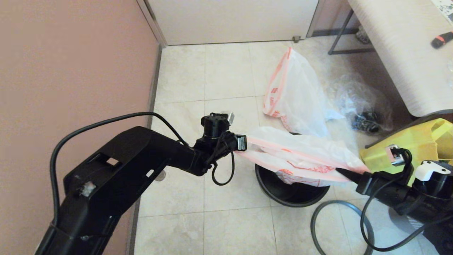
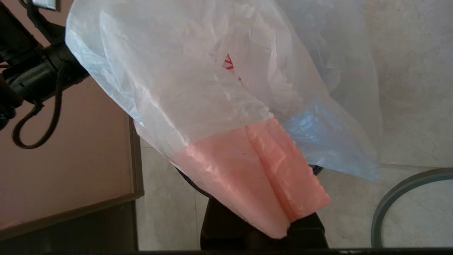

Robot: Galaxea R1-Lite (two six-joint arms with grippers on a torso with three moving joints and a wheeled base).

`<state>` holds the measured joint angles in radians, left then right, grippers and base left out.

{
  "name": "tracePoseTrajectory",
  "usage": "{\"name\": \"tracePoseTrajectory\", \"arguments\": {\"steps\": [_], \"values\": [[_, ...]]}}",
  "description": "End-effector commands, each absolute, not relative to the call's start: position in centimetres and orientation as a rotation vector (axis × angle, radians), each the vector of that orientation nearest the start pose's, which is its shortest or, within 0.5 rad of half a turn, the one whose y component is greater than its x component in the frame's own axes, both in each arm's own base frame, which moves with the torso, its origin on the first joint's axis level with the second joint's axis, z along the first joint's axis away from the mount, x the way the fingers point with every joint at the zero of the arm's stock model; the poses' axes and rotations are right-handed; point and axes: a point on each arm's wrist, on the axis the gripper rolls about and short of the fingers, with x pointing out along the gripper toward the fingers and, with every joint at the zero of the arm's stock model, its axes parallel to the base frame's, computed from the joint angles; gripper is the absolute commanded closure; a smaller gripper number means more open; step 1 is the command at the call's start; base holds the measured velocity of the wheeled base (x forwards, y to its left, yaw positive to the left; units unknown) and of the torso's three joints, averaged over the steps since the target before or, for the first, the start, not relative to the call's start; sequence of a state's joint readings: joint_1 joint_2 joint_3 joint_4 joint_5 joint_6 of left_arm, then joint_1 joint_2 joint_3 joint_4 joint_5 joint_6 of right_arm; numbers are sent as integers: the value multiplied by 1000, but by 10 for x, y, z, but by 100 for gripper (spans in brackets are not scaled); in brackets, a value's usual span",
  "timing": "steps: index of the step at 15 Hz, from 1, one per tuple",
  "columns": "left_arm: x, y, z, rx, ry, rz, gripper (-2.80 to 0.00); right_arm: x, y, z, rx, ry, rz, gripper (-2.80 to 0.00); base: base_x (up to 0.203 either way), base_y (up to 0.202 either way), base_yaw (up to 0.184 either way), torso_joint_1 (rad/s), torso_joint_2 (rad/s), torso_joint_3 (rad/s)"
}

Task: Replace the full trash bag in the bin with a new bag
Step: Put the new garbage bag on the trash can

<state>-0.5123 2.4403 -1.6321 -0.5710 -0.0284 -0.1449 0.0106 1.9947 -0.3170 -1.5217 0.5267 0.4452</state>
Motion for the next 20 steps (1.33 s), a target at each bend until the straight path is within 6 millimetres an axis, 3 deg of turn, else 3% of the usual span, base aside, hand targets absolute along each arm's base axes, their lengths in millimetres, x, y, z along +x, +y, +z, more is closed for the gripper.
{"name": "tracePoseTrajectory", "arguments": {"steps": [1,4,6,9,13,16,20], "values": [[432,-239,116,-117,309,-518,0,277,16,81,478,252,507,0,0,0,0,0,0,0],[420,-232,143,-162,316,-531,0,269,30,99,539,224,561,0,0,0,0,0,0,0],[414,-222,160,-164,317,-522,0,272,41,91,559,267,584,0,0,0,0,0,0,0],[417,-213,164,-166,324,-523,0,300,50,53,561,345,517,0,0,0,0,0,0,0],[417,-193,182,-180,291,-500,0,337,48,48,479,331,470,0,0,0,0,0,0,0],[417,-205,169,-174,324,-534,0,365,51,48,428,342,407,0,0,0,0,0,0,0],[412,-241,129,-135,444,-588,0,354,50,48,384,415,351,0,0,0,0,0,0,0]]}}
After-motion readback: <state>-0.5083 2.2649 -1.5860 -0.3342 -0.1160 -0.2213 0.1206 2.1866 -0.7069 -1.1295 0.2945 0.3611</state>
